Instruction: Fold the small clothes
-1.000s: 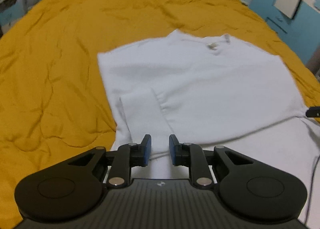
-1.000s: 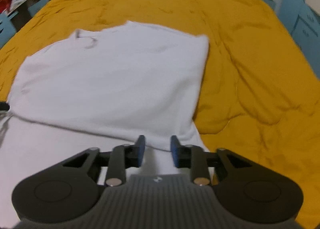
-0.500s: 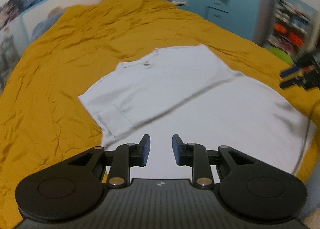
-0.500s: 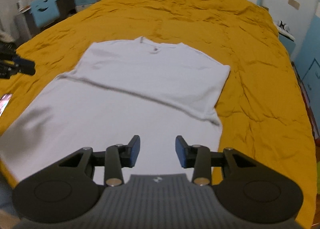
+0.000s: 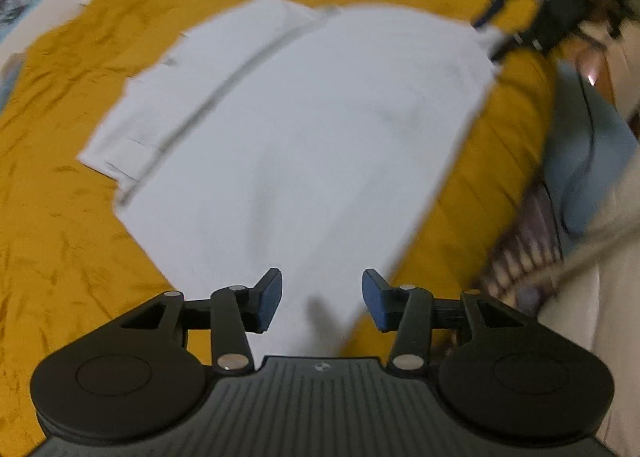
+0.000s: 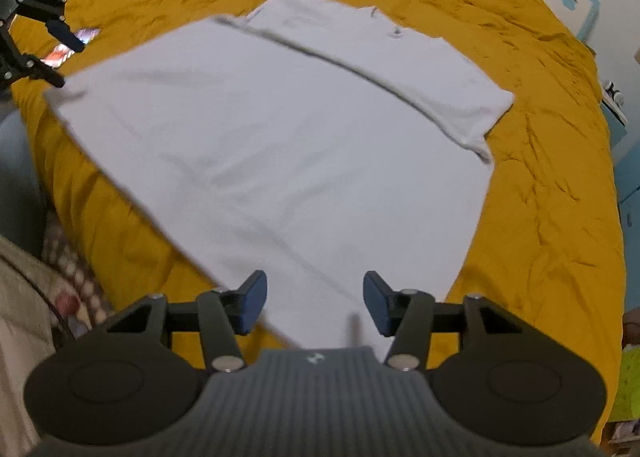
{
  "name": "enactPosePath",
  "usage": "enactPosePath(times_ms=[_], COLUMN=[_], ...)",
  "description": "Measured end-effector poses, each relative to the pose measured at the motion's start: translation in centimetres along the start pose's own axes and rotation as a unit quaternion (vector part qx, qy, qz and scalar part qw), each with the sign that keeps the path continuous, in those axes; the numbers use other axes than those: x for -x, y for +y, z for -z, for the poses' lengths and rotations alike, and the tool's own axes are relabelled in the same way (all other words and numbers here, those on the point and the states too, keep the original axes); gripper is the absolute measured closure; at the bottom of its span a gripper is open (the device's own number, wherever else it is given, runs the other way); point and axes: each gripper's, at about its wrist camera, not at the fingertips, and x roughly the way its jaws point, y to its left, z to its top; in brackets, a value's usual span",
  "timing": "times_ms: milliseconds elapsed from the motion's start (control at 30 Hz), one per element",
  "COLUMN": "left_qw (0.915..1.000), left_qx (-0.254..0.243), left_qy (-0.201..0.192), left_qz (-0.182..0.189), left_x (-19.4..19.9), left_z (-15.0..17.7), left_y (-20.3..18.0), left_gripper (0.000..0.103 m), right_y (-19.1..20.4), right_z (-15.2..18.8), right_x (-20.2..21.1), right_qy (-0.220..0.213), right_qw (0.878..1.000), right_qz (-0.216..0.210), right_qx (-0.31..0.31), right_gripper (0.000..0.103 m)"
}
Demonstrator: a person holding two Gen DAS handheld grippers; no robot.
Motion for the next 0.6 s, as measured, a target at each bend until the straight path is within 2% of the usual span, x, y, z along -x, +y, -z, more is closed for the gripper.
enactPosePath(times_ms=[67,133,233,300,400,500,567,600], left_qw=[0.9997,0.9982,0.9949,0.9929,0.9928,0.9935,0.9943,0.9943], left_qx=[-0.017,-0.041,-0.067,-0.069,-0.064,-0.061,-0.054,-0.052], left_qy=[0.014,0.023,0.030,0.038,0.036,0.027,0.019,0.013], left_qz=[-0.010,-0.037,-0.070,-0.089,-0.095,-0.093,-0.090,-0.092], left_x=[-0.9,-1.9,-3.2,-3.9,-3.9,-3.5,-3.1,-2.9], left_z=[0.9,1.5,2.4,2.6,2.5,1.9,1.5,1.4], left_y=[-1.0,-2.0,-2.9,-3.2,-3.4,-3.1,-3.0,-2.9], left_gripper=[0.041,0.038,0.038,0.036,0.036,0.055,0.079,0.083], right_y=[0.7,1.3,1.4,1.3,1.0,1.0,1.0,1.1], right_z=[0.8,1.6,2.2,2.3,2.4,2.6,2.6,2.7], right_x=[-0.5,-1.0,-1.4,-1.4,-1.4,-1.5,-1.4,-1.4], right_qy=[0.007,0.014,0.017,0.014,0.013,0.014,0.012,0.012], right_qw=[1.000,0.999,0.998,0.998,0.998,0.997,0.996,0.995], right_qz=[0.006,0.016,0.024,0.018,0.017,0.025,0.026,0.027], right_qx=[0.018,0.043,0.054,0.051,0.056,0.073,0.086,0.094], right_gripper=[0.053,0.053,0.053,0.052,0.050,0.050,0.050,0.050])
